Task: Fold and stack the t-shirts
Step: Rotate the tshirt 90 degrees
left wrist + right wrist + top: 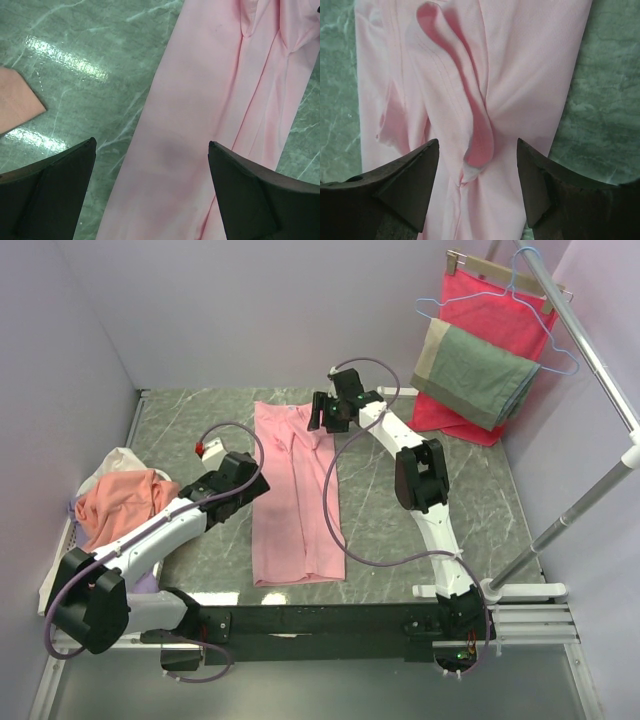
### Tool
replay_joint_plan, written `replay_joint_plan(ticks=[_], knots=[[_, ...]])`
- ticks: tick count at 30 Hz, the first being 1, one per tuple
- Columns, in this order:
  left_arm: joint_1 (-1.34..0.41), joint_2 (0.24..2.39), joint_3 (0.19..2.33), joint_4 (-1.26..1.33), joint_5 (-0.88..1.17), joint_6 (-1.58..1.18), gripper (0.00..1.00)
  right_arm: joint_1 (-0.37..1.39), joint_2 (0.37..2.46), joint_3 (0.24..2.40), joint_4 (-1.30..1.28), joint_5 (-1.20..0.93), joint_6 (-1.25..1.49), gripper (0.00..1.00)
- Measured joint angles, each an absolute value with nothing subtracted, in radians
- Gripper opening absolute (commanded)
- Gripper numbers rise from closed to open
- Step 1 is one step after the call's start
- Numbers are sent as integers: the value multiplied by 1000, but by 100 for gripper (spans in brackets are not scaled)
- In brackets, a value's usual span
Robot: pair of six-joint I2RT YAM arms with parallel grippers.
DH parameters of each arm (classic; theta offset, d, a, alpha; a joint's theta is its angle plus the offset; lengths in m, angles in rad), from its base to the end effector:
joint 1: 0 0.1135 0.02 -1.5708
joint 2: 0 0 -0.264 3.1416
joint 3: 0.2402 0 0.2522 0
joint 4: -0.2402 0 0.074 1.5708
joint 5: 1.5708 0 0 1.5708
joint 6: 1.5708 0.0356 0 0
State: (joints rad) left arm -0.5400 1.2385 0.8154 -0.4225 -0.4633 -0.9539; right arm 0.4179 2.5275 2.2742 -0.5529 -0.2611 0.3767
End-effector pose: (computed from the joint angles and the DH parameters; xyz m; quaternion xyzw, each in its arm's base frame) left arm 0.2244 -0.1160 0.2380 -0.2667 0.8739 -0.0770 0.3992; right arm 0.5108 0.2369 0.1841 -0.0675 0.9187 0.2545 0.2943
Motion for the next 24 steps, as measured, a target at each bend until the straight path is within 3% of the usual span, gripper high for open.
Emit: replay_joint_plan(ticks=[2, 14, 19, 24], knots=[[-534, 1238, 813, -421, -459, -952, 99, 416, 2527, 2280, -553, -272, 377, 59], [-511, 1235, 794, -423, -430, -951, 99, 416, 2527, 2270, -554, -323, 380, 57], [-505, 1232, 789, -425, -422, -951, 99, 416, 2527, 2271, -558, -331, 377, 37], [-501, 1232, 789, -425, -420, -951, 99, 416, 2527, 2270, -559, -341, 374, 32]])
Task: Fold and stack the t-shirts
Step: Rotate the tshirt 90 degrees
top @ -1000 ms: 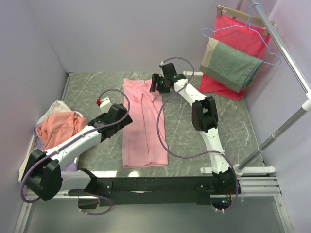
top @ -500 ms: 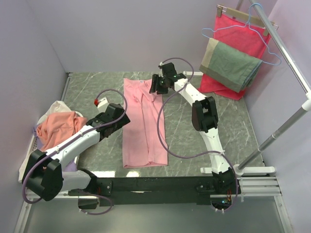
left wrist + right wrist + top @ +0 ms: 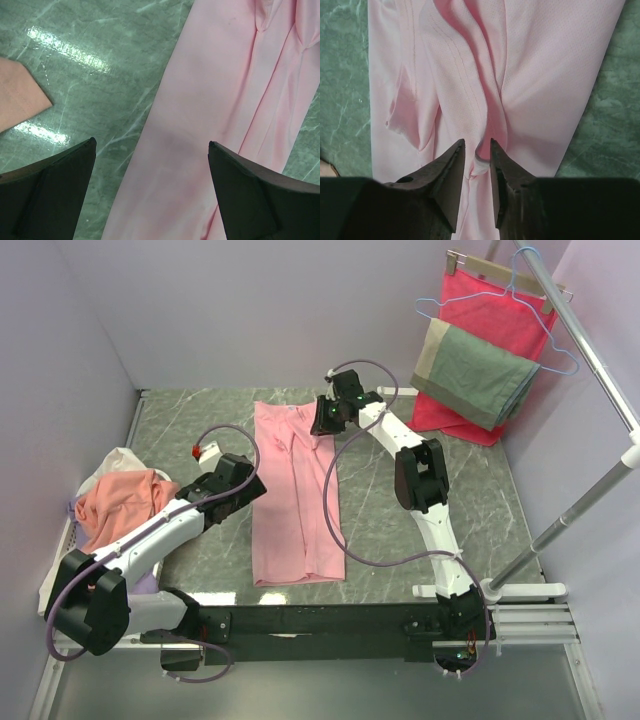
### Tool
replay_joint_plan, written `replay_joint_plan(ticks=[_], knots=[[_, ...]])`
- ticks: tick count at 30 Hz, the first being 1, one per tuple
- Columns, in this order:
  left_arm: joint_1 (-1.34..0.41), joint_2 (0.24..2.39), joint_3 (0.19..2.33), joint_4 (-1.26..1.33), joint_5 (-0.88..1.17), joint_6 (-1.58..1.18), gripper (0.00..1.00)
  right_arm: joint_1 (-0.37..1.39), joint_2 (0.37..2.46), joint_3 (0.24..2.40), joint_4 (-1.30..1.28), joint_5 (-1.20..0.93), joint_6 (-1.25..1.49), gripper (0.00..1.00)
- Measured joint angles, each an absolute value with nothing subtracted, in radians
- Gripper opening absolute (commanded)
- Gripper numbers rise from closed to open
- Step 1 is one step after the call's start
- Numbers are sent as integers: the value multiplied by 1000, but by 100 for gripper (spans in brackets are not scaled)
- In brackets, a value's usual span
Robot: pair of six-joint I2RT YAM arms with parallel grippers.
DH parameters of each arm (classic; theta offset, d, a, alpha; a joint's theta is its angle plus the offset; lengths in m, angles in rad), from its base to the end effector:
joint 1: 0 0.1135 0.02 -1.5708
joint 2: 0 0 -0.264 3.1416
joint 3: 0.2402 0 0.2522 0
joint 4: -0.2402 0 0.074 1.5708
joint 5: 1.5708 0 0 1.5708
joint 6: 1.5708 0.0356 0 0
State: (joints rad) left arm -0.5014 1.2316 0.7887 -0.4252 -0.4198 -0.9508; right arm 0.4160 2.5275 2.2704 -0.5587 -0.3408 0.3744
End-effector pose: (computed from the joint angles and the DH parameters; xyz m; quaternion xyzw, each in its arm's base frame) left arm 0.2245 -0.1065 0.2304 -0.2745 0.8792 -0.0772 0.3816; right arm 0.5089 0.2378 0.1830 -0.0815 0.9146 0.2853 0.2746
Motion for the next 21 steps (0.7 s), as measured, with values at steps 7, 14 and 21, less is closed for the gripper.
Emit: replay_joint_plan(ticks=[7, 14, 21], knots=[[-499, 1230, 778, -424, -415, -951, 99, 416, 2527, 2257, -554, -347, 371, 50], [-493, 1225, 772, -427, -415, -951, 100, 416, 2528, 2221, -569, -335, 365, 35], [-491, 1225, 772, -427, -414, -951, 99, 416, 2528, 2202, -549, -343, 356, 14]])
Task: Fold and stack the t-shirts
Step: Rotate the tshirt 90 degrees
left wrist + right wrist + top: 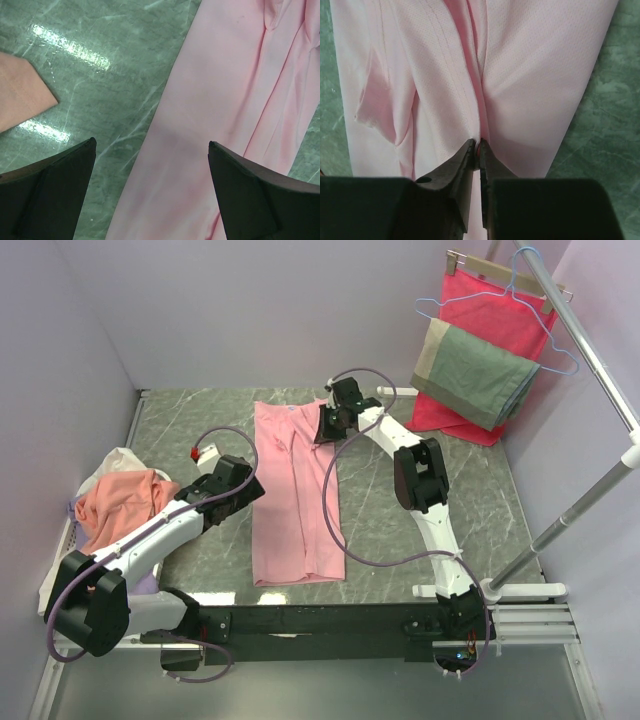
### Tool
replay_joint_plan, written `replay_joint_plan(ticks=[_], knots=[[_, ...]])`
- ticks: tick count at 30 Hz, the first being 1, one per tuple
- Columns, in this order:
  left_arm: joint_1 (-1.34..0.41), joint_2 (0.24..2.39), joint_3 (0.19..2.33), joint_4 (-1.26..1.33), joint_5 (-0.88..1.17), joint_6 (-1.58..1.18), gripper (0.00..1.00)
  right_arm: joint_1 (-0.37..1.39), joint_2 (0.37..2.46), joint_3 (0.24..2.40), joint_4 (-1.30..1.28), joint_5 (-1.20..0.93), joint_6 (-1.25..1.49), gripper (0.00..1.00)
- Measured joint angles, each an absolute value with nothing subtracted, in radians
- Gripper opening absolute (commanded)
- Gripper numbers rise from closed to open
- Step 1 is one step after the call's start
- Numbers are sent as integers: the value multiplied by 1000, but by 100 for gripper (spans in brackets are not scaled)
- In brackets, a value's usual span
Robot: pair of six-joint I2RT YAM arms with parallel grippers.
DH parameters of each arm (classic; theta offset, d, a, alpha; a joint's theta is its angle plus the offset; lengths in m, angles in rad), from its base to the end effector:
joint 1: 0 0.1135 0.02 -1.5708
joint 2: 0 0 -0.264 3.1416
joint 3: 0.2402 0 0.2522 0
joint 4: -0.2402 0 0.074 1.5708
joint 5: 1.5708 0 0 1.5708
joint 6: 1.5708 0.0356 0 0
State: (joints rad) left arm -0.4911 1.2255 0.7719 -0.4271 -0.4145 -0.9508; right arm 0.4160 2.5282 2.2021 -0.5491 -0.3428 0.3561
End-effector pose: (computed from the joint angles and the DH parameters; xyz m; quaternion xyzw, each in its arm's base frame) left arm 0.2228 -0.1029 0.2263 -0.2776 0.8808 -0.0730 0.3765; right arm 0.5038 0.2356 0.1613 -0.0858 0.9242 0.2750 0.2507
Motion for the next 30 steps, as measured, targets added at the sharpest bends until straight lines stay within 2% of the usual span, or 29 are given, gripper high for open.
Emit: replay_joint_plan(ticks=[9, 16, 17, 18, 19, 20, 21, 25, 26, 30], knots=[[-490, 1225, 763, -422, -398, -951, 100, 435, 2510, 2165, -511, -375, 329, 20], [-489, 1225, 749, -418, -387, -952, 99, 530, 2494, 2177, -511, -376, 273, 22], [-489, 1225, 746, -413, -387, -952, 99, 541, 2494, 2177, -511, -379, 269, 24], [-488, 1225, 744, -411, -386, -952, 99, 555, 2494, 2177, -511, -385, 264, 33], [-488, 1225, 739, -407, -386, -954, 99, 568, 2494, 2177, -513, -392, 262, 37], [-488, 1226, 738, -408, -385, -955, 99, 579, 2494, 2177, -515, -400, 258, 49], [-488, 1226, 736, -406, -384, -955, 99, 587, 2494, 2176, -516, -406, 252, 57], [-488, 1233, 735, -399, -378, -955, 99, 605, 2487, 2150, -508, -421, 218, 58], [-488, 1237, 735, -398, -377, -955, 99, 604, 2479, 2127, -501, -412, 217, 61], [-488, 1256, 735, -397, -372, -955, 99, 588, 2403, 1982, -441, -358, 228, 64]])
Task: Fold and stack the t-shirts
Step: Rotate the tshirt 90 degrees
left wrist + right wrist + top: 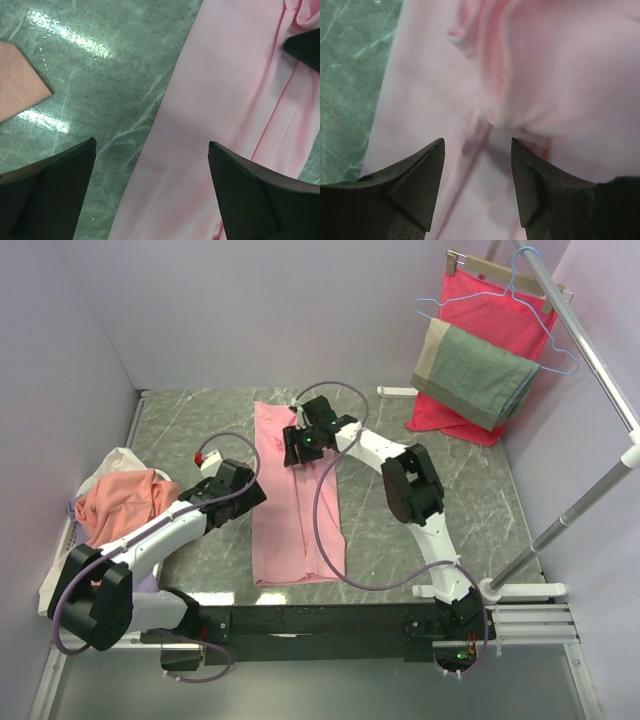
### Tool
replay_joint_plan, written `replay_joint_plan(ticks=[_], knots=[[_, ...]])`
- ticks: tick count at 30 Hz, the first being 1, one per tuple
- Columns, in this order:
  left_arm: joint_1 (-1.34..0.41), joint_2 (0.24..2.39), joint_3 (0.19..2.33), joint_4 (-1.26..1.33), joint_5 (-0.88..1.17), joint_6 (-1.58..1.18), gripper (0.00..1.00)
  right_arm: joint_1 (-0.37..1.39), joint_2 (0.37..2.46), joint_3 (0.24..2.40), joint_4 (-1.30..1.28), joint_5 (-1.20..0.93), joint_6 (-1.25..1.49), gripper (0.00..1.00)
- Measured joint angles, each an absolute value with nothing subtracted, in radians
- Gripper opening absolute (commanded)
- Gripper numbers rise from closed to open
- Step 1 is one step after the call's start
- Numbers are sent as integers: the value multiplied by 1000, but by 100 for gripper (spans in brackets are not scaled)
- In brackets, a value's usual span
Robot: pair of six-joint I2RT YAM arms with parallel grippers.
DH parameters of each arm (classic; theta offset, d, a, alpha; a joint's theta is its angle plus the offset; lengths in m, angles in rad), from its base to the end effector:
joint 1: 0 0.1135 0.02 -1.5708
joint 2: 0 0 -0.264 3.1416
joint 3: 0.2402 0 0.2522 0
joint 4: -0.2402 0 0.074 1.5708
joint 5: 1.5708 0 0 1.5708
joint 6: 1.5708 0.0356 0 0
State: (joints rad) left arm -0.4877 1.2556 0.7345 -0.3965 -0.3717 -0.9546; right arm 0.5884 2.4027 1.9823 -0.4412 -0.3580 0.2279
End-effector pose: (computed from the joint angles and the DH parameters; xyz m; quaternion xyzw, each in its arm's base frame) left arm 0.2230 -0.1037 0.2095 -0.2730 0.8919 -0.0767 0.3524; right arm 0.4366 0.3063 0.1646 -0.2262 0.8968 0.2889 0.2473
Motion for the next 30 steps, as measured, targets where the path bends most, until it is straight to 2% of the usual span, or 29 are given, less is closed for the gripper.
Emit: replay_joint_plan(ticks=[4, 11, 20, 27, 30], knots=[[-488, 1256, 733, -379, -369, -952, 99, 541, 2347, 1952, -406, -307, 255, 64], [-485, 1316, 763, -333, -363, -917, 100, 466, 2374, 2152, -403, -283, 268, 64], [-447, 1642, 1087, -195, -262, -776, 99, 467, 2423, 2165, -398, -262, 299, 63], [-429, 1942, 1448, -97, -33, -661, 99, 420, 2371, 1925, -357, -200, 333, 63], [-424, 2020, 1534, -62, 66, -645, 99, 382, 2312, 1837, -346, -165, 339, 63]])
